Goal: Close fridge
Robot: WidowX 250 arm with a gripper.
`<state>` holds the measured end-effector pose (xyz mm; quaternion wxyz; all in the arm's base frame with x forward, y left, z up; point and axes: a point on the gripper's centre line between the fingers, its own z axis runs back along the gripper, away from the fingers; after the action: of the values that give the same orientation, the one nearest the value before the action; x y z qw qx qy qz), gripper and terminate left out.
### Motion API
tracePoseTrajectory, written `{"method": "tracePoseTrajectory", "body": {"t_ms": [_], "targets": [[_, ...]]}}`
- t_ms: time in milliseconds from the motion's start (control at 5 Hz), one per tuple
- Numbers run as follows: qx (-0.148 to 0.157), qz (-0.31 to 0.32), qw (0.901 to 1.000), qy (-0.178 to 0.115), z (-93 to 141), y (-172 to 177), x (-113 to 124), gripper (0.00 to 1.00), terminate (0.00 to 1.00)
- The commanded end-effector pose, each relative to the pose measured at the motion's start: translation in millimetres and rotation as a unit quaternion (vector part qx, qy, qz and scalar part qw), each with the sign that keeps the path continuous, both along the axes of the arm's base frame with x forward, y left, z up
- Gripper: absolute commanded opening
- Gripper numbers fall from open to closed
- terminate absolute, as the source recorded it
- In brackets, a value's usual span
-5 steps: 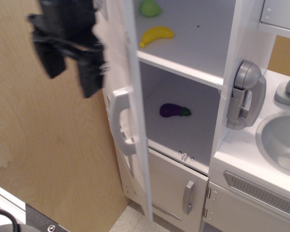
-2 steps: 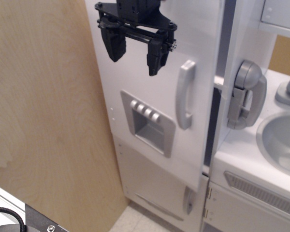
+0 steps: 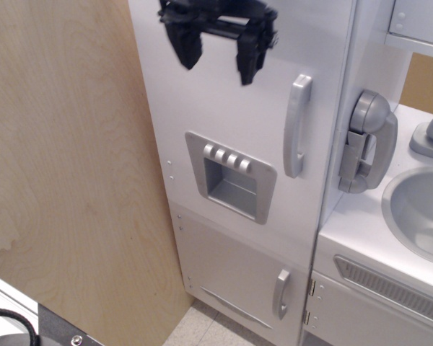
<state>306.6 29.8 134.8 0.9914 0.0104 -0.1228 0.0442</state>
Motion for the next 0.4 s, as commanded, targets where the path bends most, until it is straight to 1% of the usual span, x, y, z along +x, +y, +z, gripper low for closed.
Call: {"method": "tracePoseTrajectory", "body": {"t_ms": [0, 200], "targets": [[-0.014, 0.048, 0.9978, -0.043, 23.0, 11.2, 34.4, 1.0, 0.0], [-0.012, 0.055, 0.9975, -0.042, 21.1, 13.1, 39.8, 1.0, 0.0]]}}
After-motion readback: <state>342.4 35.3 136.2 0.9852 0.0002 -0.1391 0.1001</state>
